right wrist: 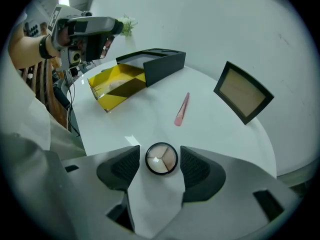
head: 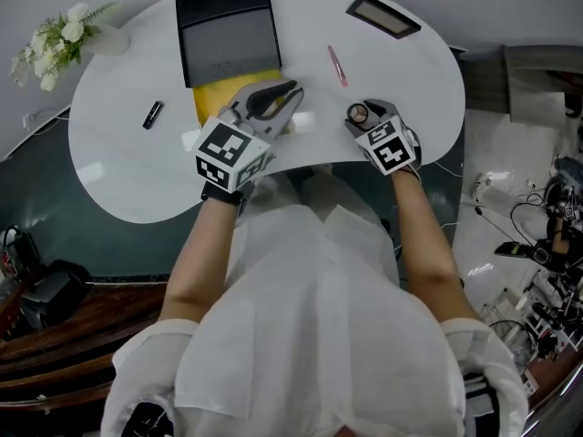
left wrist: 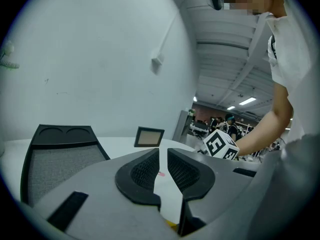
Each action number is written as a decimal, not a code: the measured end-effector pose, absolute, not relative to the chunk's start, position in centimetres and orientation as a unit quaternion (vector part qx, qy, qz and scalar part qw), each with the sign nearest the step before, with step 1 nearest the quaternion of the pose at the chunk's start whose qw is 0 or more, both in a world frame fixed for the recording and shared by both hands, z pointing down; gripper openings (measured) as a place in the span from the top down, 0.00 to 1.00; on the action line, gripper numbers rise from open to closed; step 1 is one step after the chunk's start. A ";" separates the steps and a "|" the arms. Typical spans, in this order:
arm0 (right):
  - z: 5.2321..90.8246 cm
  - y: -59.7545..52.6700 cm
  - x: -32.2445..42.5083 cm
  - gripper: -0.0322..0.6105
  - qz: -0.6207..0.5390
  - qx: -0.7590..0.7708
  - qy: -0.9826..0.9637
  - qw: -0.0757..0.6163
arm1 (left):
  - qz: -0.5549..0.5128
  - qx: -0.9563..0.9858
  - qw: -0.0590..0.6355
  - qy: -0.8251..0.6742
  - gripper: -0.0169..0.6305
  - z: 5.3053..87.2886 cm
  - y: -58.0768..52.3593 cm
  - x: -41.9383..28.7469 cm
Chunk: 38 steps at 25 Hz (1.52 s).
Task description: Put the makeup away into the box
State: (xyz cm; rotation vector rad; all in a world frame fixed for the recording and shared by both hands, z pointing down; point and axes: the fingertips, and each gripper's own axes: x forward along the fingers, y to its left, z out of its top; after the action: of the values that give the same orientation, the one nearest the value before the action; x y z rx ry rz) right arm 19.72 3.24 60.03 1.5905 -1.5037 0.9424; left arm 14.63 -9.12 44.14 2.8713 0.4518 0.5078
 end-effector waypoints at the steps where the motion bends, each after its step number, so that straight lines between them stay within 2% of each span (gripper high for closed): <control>1: 60.3 3.4 19.7 0.60 0.370 0.618 -0.585 0.373 | 0.172 0.969 0.095 0.152 0.89 44.2 -9.0 14.6; 21: 60.8 2.9 20.5 0.62 0.375 0.606 -0.574 0.404 | 0.165 0.974 0.106 0.116 0.89 44.2 -11.1 12.5; 29: 56.9 -1.4 19.8 0.62 0.332 0.611 -0.598 0.399 | 0.156 0.978 0.108 0.084 0.89 43.7 -13.8 10.6; 38: 53.5 -8.8 14.9 0.62 0.273 0.576 -0.657 0.403 | 0.145 0.983 0.112 0.034 0.89 43.4 -17.4 7.0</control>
State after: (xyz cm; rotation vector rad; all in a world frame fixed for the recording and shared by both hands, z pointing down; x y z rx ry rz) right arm 14.87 -8.76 53.54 1.4565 -1.6591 0.6885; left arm 7.00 -17.43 43.38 2.8849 0.1010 0.4259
